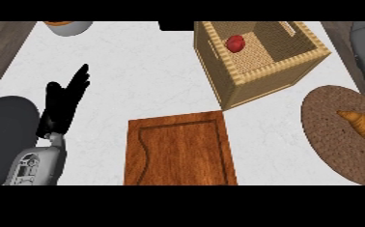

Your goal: Pick the bell pepper from the cutting board and place it in the basket

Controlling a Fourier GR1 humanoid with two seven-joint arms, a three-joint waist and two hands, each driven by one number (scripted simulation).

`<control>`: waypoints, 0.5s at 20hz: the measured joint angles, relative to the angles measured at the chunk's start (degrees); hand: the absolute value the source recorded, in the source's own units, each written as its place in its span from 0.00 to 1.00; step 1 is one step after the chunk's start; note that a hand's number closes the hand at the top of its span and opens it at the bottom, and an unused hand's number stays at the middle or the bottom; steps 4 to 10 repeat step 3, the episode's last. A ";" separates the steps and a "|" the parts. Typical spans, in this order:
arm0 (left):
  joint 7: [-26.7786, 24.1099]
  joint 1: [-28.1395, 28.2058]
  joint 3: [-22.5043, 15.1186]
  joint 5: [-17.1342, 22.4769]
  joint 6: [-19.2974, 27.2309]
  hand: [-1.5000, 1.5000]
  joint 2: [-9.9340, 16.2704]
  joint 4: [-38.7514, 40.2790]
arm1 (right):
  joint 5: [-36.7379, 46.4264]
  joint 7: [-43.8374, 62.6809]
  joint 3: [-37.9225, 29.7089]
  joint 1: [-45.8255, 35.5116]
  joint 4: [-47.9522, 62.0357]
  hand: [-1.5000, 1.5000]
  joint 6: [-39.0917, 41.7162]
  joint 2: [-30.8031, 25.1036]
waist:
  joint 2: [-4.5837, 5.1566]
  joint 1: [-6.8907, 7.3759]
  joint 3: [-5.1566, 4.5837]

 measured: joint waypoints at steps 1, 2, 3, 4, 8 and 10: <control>0.42 -0.50 0.12 0.02 0.13 0.50 0.00 -0.01 | -0.86 -0.05 -0.74 1.35 -1.30 0.00 1.09 -1.22 | -0.02 -0.13 0.01; 0.10 -1.05 0.16 -0.10 0.39 0.50 -0.23 0.97 | -1.77 -0.41 -1.45 2.71 -2.41 0.00 2.44 -2.44 | -0.01 -0.24 0.00; 0.24 -0.41 0.12 0.01 0.10 0.50 -0.08 0.31 | -2.74 -0.96 -2.28 4.78 -3.66 0.00 3.37 -3.48 | -0.06 -0.27 -0.01; 0.24 -0.41 0.12 0.01 0.10 0.50 -0.08 0.31 | -2.74 -0.96 -2.28 4.78 -3.66 0.00 3.37 -3.48 | -0.06 -0.27 -0.01; 0.24 -0.41 0.12 0.01 0.10 0.50 -0.08 0.31 | -2.74 -0.96 -2.28 4.78 -3.66 0.00 3.37 -3.48 | -0.06 -0.27 -0.01; 0.24 -0.41 0.12 0.01 0.10 0.50 -0.08 0.31 | -2.74 -0.96 -2.28 4.78 -3.66 0.00 3.37 -3.48 | -0.06 -0.27 -0.01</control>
